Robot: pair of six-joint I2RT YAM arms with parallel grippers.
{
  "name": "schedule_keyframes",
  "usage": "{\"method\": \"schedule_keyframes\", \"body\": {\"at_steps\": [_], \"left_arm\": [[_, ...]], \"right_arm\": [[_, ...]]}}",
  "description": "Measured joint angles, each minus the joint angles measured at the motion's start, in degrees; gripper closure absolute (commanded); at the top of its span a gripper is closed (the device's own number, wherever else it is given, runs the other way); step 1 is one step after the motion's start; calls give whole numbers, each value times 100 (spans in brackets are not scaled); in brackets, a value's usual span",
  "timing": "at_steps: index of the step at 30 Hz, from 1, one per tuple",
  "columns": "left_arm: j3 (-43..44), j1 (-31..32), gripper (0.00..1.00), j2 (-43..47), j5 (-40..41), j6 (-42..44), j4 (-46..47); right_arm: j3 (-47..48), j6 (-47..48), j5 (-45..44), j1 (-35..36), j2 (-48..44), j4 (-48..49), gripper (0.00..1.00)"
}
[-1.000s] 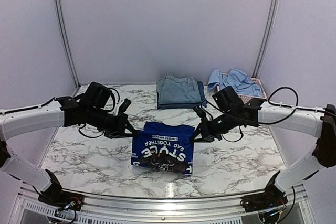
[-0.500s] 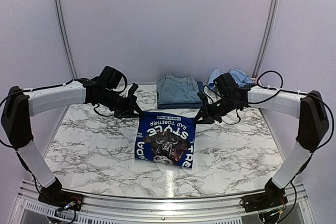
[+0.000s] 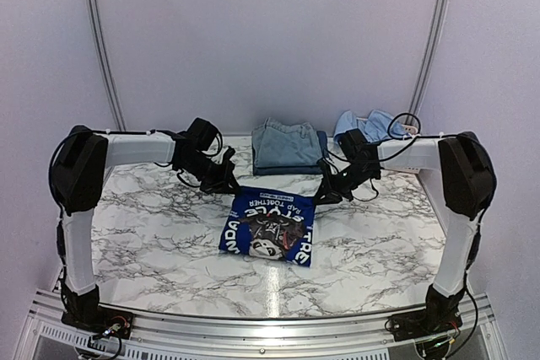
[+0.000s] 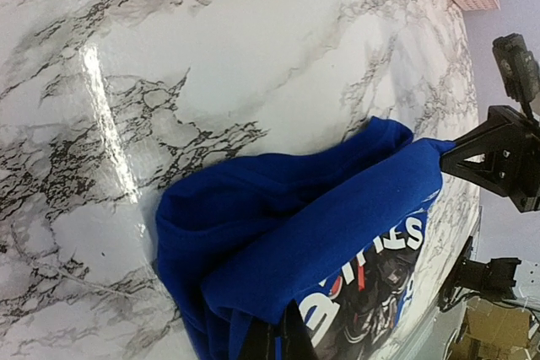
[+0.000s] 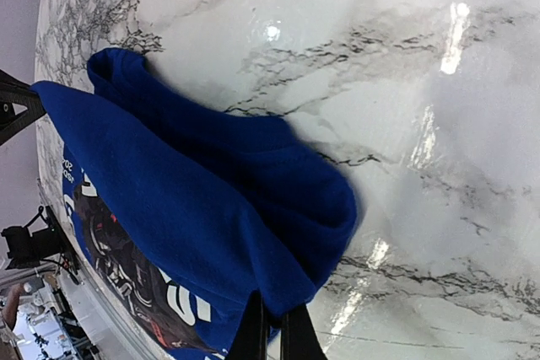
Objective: Fold and stack the mixed laundry pile
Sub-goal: Fold the 2/3-rectangle-folded T-shirt at the center of the board.
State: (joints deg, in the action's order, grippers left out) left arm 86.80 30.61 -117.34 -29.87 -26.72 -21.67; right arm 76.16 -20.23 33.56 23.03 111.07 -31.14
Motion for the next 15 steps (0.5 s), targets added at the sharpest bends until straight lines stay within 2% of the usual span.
{"method": "schedule_keyframes", "body": {"at_steps": [4,5,10,12,13,15], "left_arm": [[70,-31,100,-297,37,-4,20],[81,-52,100,-339,35,-4,22],[120,-264,51,-374,72,-46,48],[116,-402,27,-343,129,-70,59],[79,-479,23,-282,184,-92,79],[-55,-577,23,-57,240,-31,79]], "right_arm": [[42,83,28,-140,166,24,100],[105,96,42,-168,223,22,97],[487,212,44,-308,380,11,66],[579,275,42,-433,339,0,60],[581,328,35,-505,271,-15,60],[514,396,44,-588,52,-55,60]]}}
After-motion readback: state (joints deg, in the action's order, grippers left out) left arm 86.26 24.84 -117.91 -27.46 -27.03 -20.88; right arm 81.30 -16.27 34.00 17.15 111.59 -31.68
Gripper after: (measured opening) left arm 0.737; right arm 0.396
